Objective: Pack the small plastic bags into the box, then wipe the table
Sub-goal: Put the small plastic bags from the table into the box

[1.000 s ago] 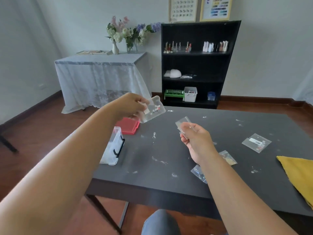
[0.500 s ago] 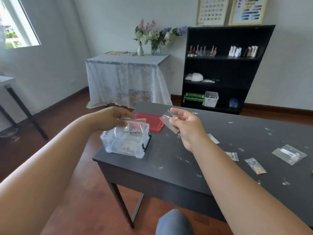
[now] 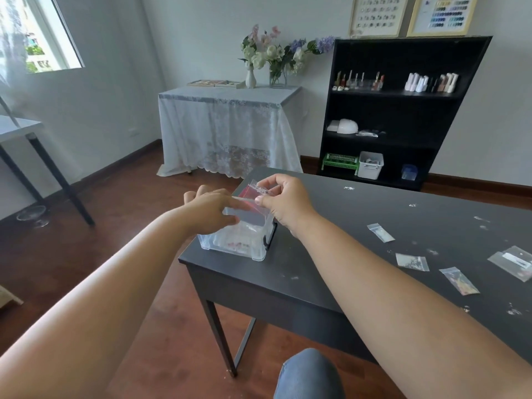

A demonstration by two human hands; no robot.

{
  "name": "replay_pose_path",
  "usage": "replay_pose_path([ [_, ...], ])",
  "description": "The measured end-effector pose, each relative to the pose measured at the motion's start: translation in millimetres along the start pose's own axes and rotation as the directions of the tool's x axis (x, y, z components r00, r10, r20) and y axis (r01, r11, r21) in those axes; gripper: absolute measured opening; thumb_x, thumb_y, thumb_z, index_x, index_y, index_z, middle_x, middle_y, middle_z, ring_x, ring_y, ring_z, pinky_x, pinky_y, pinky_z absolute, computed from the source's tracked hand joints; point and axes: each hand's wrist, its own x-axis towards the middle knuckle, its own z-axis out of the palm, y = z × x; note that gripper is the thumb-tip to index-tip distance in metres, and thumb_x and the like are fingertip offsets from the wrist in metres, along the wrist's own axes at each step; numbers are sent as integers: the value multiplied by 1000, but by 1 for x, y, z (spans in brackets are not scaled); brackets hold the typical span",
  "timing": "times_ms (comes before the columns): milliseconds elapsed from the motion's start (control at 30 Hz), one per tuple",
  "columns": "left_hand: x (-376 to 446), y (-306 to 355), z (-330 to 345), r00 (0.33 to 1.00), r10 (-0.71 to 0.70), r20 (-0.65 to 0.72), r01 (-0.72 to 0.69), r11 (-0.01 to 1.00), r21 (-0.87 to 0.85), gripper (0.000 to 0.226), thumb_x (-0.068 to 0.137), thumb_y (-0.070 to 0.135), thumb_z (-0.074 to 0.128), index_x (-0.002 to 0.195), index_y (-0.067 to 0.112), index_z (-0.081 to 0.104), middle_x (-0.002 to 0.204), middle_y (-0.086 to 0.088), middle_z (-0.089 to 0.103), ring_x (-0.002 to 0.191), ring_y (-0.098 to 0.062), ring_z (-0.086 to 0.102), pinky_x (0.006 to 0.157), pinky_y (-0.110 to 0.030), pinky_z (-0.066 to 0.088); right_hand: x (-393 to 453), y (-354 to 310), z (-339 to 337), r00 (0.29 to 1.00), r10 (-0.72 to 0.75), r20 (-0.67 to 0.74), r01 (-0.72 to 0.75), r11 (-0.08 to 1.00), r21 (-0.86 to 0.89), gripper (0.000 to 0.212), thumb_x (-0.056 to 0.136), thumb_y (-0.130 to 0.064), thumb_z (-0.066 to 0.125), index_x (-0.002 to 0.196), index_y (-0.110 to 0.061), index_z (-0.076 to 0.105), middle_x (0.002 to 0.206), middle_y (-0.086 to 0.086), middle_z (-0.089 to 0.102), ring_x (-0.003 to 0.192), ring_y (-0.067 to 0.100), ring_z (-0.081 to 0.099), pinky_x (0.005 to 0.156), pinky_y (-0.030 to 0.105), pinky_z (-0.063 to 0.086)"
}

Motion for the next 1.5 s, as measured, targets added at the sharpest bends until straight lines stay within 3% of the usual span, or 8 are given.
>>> replay_pose_path([
  [133,-12,-19,6,945,-117,-306,101,993,-68,29,89,48,54,115,61,54,119,21,49,117,-20,33,85,-37,16,5,-2,8,998,-52,42,57,993,-106,19,72,-21,83,80,-24,66,66,-10,54,60,6,51,58,25,44],
  [300,-22,-25,32,942,-201,-269,141,963,-229,44,94,29,44,135,46,47,141,15,43,129,-19,37,96,-37,20,9,-11,21,980,-124,157,169,931,-322,11,79,-27,76,82,-19,69,72,-9,64,64,3,58,49,10,35],
  [533,-24,-26,54,920,-156,-361,-52,862,-504,45,97,8,37,135,23,55,148,10,40,130,-2,36,102,-13,23,5,-6,37,923,-3,384,287,669,-685,20,90,-31,58,73,-23,64,100,0,68,109,26,50,87,35,40],
  [867,-22,-28,57,915,-149,-375,-73,853,-516,50,92,4,34,129,25,59,150,11,39,125,7,33,92,4,18,20,-16,18,810,139,570,363,644,-673,49,79,-34,73,126,-31,59,114,-11,55,116,20,51,106,50,32],
  [1033,-24,-27,54,909,-121,-400,-98,869,-486,48,91,2,35,122,24,64,149,7,42,124,6,36,89,7,20,13,-7,16,837,57,544,380,654,-654,51,87,-32,64,136,-34,49,130,-7,57,122,19,47,104,45,24],
  [1200,-25,-24,52,890,-132,-437,-84,894,-441,46,92,6,37,126,25,61,144,7,48,130,-11,42,103,-15,27,-11,7,-5,904,-192,381,340,864,-371,34,89,-24,62,123,-29,59,99,-5,62,90,10,55,86,25,43],
  [1333,-33,-1,46,711,-232,-664,-87,908,-410,34,84,10,47,105,27,68,112,6,66,110,-24,54,98,-52,39,-37,33,-42,954,-243,176,288,905,-313,24,89,-18,61,110,-29,66,96,-7,60,86,1,53,76,11,36],
  [1500,-27,64,41,601,-146,-786,-297,872,-389,22,82,12,50,88,23,69,91,9,61,97,-19,50,88,-36,38,-68,64,-97,989,-142,44,148,914,-377,21,90,-21,61,108,-32,66,99,-8,60,95,8,52,79,17,38],
])
